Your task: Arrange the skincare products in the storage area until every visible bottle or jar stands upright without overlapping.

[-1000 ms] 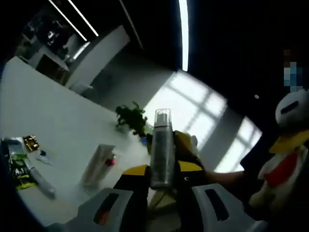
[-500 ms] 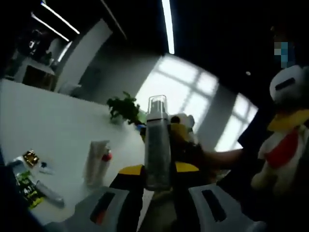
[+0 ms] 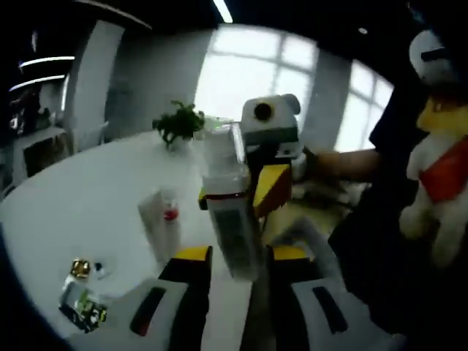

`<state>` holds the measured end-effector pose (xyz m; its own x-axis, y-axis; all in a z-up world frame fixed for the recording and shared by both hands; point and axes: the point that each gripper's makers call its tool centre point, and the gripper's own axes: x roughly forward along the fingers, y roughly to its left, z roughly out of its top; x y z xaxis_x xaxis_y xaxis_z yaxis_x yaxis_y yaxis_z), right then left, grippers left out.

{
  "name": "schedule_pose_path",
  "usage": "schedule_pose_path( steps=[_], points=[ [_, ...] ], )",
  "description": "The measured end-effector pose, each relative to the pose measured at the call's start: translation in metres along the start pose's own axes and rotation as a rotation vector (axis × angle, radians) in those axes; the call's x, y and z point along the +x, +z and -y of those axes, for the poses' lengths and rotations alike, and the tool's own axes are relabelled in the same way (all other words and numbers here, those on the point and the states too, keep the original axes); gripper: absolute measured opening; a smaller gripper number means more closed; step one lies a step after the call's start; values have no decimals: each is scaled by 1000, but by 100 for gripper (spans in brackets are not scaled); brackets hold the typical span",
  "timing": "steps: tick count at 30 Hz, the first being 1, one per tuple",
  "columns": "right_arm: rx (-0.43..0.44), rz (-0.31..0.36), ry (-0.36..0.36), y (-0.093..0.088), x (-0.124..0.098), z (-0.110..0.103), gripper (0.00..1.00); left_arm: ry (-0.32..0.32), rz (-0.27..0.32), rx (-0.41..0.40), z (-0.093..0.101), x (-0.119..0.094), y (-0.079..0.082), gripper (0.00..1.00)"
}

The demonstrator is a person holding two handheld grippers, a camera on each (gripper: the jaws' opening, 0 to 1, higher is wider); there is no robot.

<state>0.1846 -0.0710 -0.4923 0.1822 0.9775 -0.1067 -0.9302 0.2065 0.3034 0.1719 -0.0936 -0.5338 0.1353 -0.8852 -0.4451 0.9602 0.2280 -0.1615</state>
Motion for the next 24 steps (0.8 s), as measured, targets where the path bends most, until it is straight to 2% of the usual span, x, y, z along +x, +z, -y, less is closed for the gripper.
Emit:
schedule_pose_path(
  steps=[4,8,12,14,17,19,20,22,24],
  points=[
    [-40,-50,16,-7,2,-3,19,-3,-100,0,1,3,-9,26],
    [-45,-47,22,-8,2,-4,19,-5,-100,24,5,6,-4,24],
    [-71,-32,17,-6,0,-4,19,20,-69,32,-2,5,1,27],
    [-76,-31,16,-5,-1,-4,19,24,-72,21,-3,5,-1,26],
    [-94,-39,11,-7,-2,-4,19,44,-108,53,-1,8,-2,26],
    [-107,-58,-4,-11,-2,-4,20,75,-159,96,-4,8,-6,25],
    [-117,-88,-9,-17,-2,-4,21,99,-162,120,-8,8,-5,24],
    [-130,-88,-33,-18,-3,-3,21,101,-166,154,-8,9,-6,24],
    [-138,-94,-48,-19,-6,-2,21,98,-158,146,-13,7,-9,24]
  ],
)
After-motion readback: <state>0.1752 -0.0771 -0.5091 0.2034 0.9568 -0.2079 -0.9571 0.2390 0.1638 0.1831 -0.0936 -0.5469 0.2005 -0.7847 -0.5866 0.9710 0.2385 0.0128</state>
